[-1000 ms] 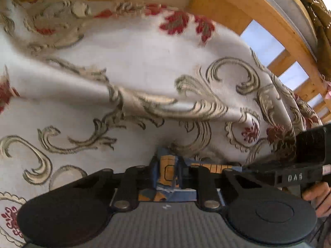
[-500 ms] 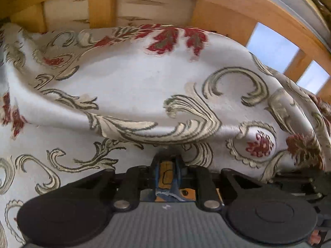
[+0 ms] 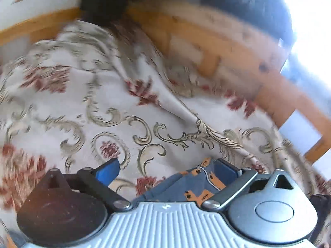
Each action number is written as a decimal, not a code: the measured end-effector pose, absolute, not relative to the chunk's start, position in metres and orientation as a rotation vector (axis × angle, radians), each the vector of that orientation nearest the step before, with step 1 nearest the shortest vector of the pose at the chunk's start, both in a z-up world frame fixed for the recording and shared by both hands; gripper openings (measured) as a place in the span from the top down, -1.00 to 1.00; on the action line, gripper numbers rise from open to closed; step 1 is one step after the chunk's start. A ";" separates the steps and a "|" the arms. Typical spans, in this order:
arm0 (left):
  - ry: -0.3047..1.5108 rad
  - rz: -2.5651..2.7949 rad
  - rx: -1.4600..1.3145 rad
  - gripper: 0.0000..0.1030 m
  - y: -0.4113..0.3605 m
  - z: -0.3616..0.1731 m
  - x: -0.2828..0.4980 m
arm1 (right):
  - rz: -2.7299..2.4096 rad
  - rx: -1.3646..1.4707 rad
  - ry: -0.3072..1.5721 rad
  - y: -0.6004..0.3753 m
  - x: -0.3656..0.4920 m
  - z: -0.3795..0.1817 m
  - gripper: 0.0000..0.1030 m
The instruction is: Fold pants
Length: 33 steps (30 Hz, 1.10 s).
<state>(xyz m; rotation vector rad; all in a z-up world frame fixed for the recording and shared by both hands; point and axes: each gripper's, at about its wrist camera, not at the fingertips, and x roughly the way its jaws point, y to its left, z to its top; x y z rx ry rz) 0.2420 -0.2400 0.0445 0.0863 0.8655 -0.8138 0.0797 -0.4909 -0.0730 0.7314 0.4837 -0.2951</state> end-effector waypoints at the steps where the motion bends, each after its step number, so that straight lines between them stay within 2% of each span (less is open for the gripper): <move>1: 0.858 -0.801 0.033 -0.96 -0.228 0.033 0.237 | -0.291 0.728 0.476 -0.490 0.080 -0.074 0.53; 4: 0.893 -0.755 -0.092 -0.96 -0.207 -0.002 0.235 | -0.290 0.724 0.455 -0.488 0.078 -0.075 0.54; 6: 0.970 -0.726 -0.154 -0.91 -0.200 -0.026 0.235 | -0.303 0.733 0.442 -0.489 0.077 -0.074 0.64; 10: 0.965 -0.800 -0.213 -0.92 -0.182 -0.033 0.230 | -0.332 0.661 0.418 -0.482 0.080 -0.065 0.70; 15: 1.024 -0.965 -0.300 -0.93 -0.183 -0.034 0.245 | -0.284 0.350 0.380 -0.444 0.087 -0.035 0.73; 22: 1.222 -1.105 -0.517 -0.93 -0.201 -0.048 0.285 | -0.152 -0.098 0.364 -0.363 0.095 -0.026 0.73; 29: 1.303 -1.132 -0.483 -0.92 -0.226 -0.053 0.297 | -0.043 -0.286 0.386 -0.318 0.098 -0.038 0.73; 31: 1.315 -1.101 -0.476 -0.88 -0.229 -0.055 0.298 | -0.033 -0.305 0.389 -0.314 0.099 -0.039 0.73; 33: 1.313 -1.064 -0.458 -0.68 -0.230 -0.055 0.297 | -0.033 -0.310 0.392 -0.315 0.098 -0.040 0.73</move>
